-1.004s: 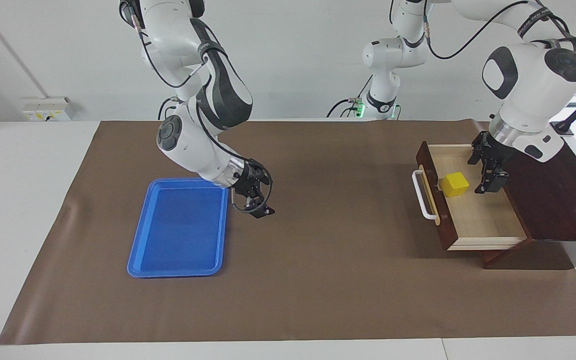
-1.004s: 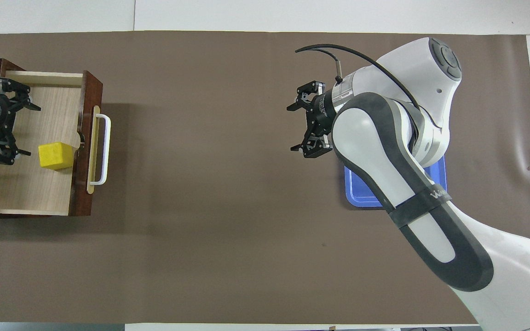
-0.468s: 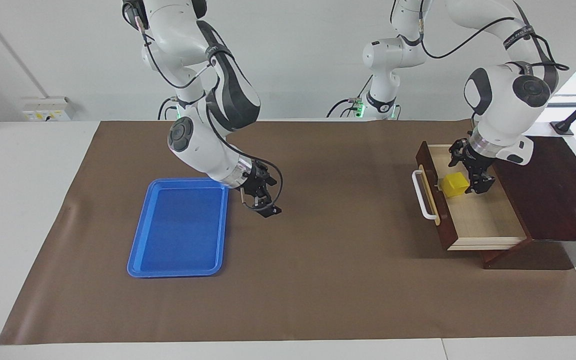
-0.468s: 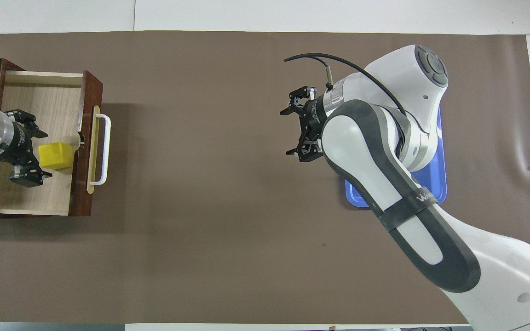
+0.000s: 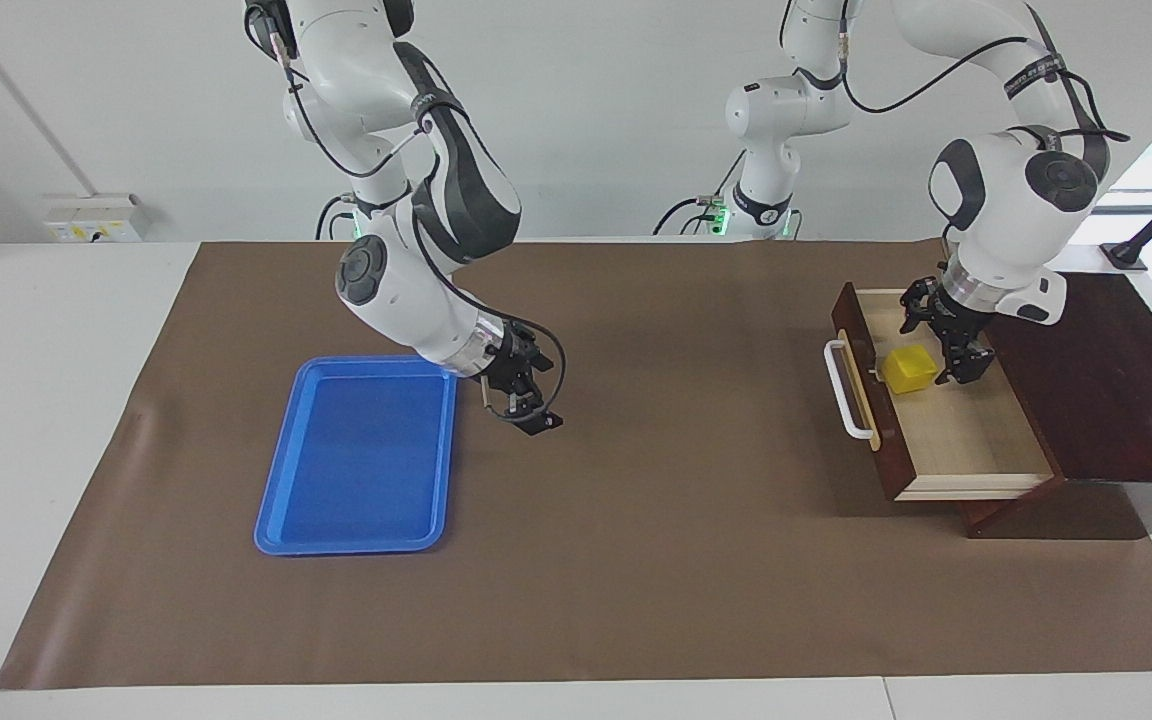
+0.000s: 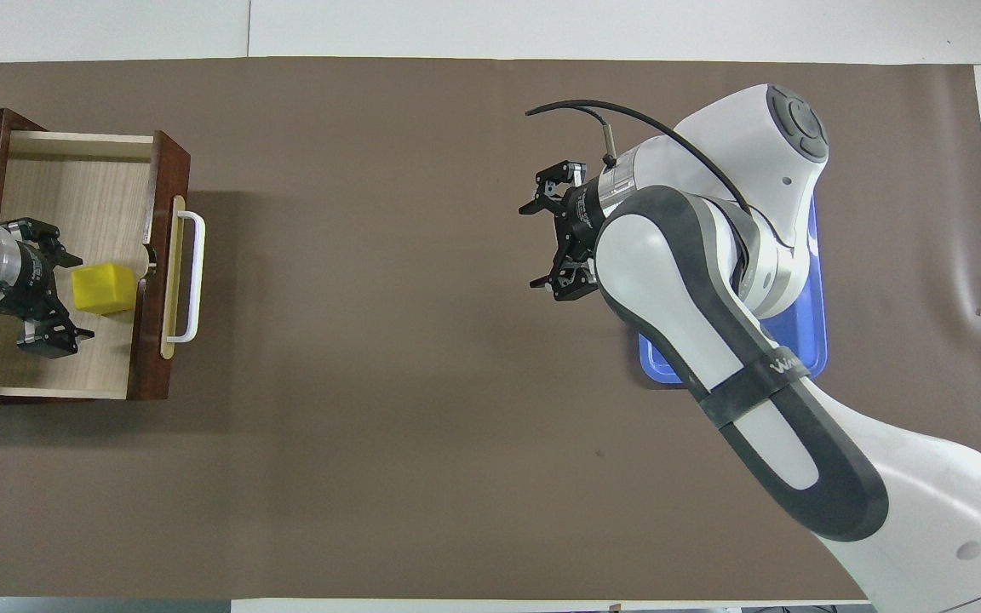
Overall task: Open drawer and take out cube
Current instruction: 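Reach into the drawer and grasp the yellow cube with the left gripper, then lift the yellow cube out toward the right gripper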
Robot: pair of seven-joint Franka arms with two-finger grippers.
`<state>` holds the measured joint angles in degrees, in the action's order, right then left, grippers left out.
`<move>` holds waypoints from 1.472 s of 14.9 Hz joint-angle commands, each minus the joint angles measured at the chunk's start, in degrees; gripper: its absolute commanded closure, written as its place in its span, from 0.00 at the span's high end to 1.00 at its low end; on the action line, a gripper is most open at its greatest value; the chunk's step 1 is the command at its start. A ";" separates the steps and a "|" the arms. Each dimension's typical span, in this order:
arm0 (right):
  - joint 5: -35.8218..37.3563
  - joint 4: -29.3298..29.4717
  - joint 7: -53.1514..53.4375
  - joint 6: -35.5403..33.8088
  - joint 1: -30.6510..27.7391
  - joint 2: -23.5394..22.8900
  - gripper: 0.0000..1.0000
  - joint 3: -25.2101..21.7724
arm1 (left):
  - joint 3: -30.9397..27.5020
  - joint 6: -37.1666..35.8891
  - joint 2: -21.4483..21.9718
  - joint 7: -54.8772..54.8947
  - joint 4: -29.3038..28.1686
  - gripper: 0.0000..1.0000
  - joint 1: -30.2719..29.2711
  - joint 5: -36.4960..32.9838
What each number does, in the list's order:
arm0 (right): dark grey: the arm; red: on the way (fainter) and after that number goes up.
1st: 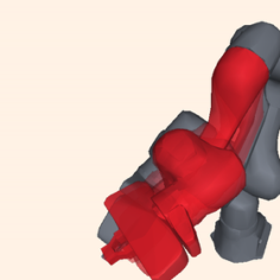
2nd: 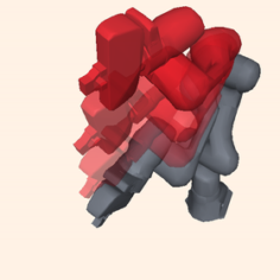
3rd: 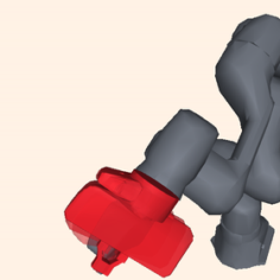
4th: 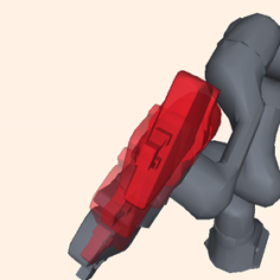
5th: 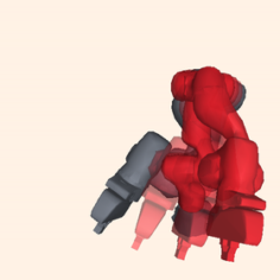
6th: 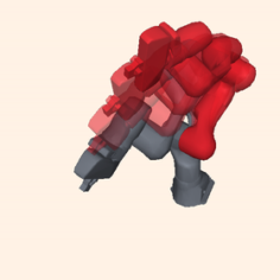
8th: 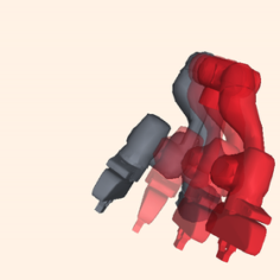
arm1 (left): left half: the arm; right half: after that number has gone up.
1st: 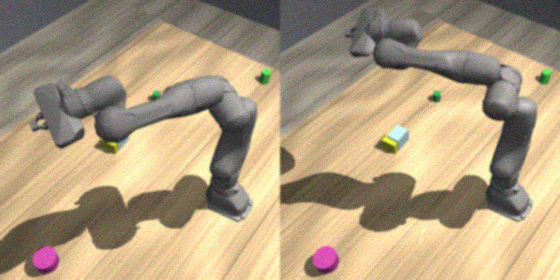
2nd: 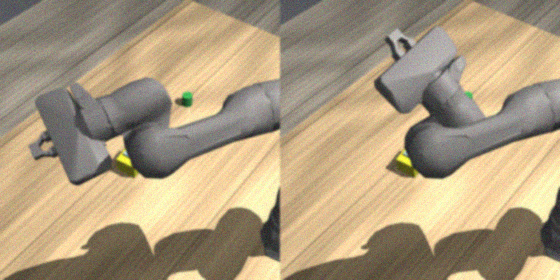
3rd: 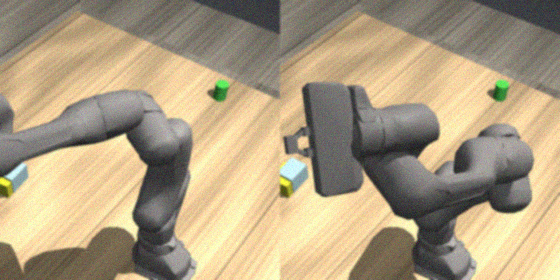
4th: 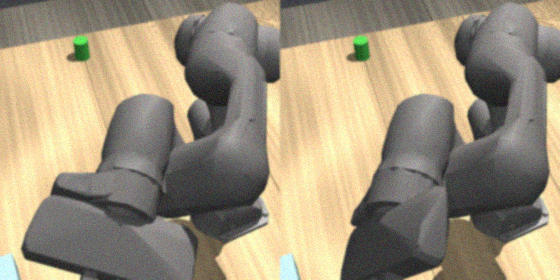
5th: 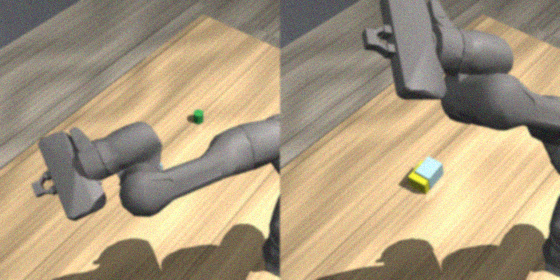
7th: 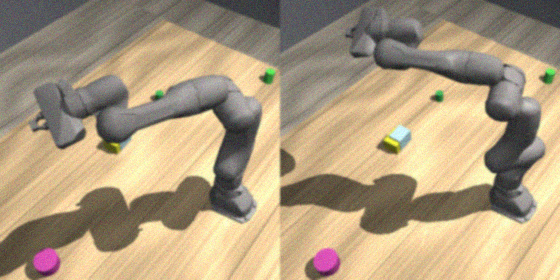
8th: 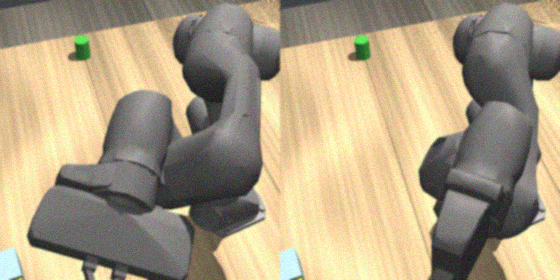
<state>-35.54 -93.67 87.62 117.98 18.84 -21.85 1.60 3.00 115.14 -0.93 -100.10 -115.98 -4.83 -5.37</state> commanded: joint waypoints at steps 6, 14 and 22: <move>-0.41 -0.99 -1.84 1.03 -0.12 0.32 0.99 -0.11 | -0.10 3.78 2.34 -0.54 -3.21 0.00 -0.27 -0.87; -0.41 -0.90 -2.19 1.03 -0.47 0.32 0.99 -0.11 | 0.25 -14.04 -6.97 -1.24 22.52 0.00 3.32 2.38; -0.41 -0.90 -2.28 1.03 -0.74 0.32 0.98 -0.11 | 0.08 -15.03 -9.43 -15.64 24.04 0.00 20.45 2.56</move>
<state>-35.54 -93.82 87.24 118.06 18.70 -21.85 1.20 4.08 100.50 -8.79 -111.82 -92.93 11.53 -3.26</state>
